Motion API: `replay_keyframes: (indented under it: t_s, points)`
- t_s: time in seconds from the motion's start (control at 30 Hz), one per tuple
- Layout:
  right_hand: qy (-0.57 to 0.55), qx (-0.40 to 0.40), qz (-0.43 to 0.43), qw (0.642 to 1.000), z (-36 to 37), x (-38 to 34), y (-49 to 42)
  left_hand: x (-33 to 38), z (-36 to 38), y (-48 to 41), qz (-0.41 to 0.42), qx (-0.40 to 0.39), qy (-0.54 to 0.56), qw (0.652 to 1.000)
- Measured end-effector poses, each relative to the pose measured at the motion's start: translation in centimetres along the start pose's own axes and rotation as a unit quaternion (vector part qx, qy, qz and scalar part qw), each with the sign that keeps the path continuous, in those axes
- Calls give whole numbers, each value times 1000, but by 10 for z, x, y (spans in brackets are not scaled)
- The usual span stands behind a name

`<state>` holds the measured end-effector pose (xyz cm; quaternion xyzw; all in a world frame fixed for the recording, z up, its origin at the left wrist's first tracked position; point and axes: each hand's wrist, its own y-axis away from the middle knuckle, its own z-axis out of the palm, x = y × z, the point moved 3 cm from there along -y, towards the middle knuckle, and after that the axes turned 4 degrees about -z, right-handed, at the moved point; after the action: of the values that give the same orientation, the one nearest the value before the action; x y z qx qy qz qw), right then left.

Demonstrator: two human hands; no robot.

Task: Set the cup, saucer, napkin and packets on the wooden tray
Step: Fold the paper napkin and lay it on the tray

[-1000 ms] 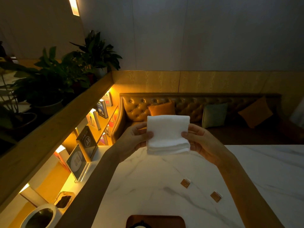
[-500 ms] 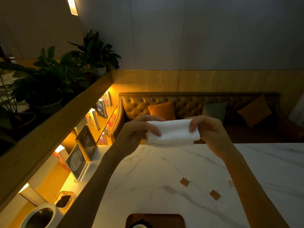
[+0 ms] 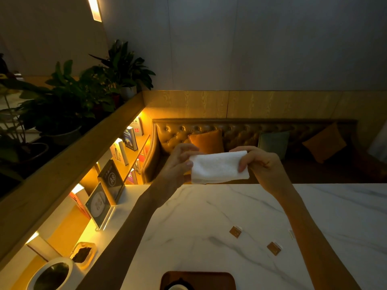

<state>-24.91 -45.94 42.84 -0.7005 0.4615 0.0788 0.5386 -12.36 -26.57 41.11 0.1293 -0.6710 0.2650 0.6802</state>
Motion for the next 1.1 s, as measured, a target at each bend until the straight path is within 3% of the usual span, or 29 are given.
replay_keyframes:
  t_s: [0.1, 0.2, 0.27, 0.37, 0.47, 0.53, 0.67, 0.83, 0.97, 1.1]
  points:
    - [15, -7, 28, 999, 4, 8, 6, -9, 5, -2, -77, 62, -100, 990]
    - [4, -6, 70, 997, 8, 20, 16, -14, 7, 0, -78, 111, -163, 977]
    - [-109, 29, 143, 983, 9, 29, 26, -18, 7, 1, -68, 134, -178, 972]
    - [-308, 67, 286, 905, 22, 40, 37, -25, 9, 5, -60, 137, -190, 970]
    - [-233, 69, 376, 894, 36, 48, 48, -33, 10, 10, -64, 142, -192, 969]
    - [-194, 57, 363, 910, 46, 51, 57, -40, 10, 13, -79, 159, -179, 968]
    - [-176, 133, 387, 895, 67, 56, 74, -63, 10, 20, -134, 197, -112, 965]
    - [-43, 197, 361, 911, 92, 60, 85, -95, 17, 29, -167, 230, -71, 956]
    - [6, 185, 370, 910, 102, 67, 96, -113, 18, 33, -159, 218, -153, 951]
    - [59, 167, 381, 908, 105, 77, 118, -131, 21, 38, -98, 260, -203, 939]
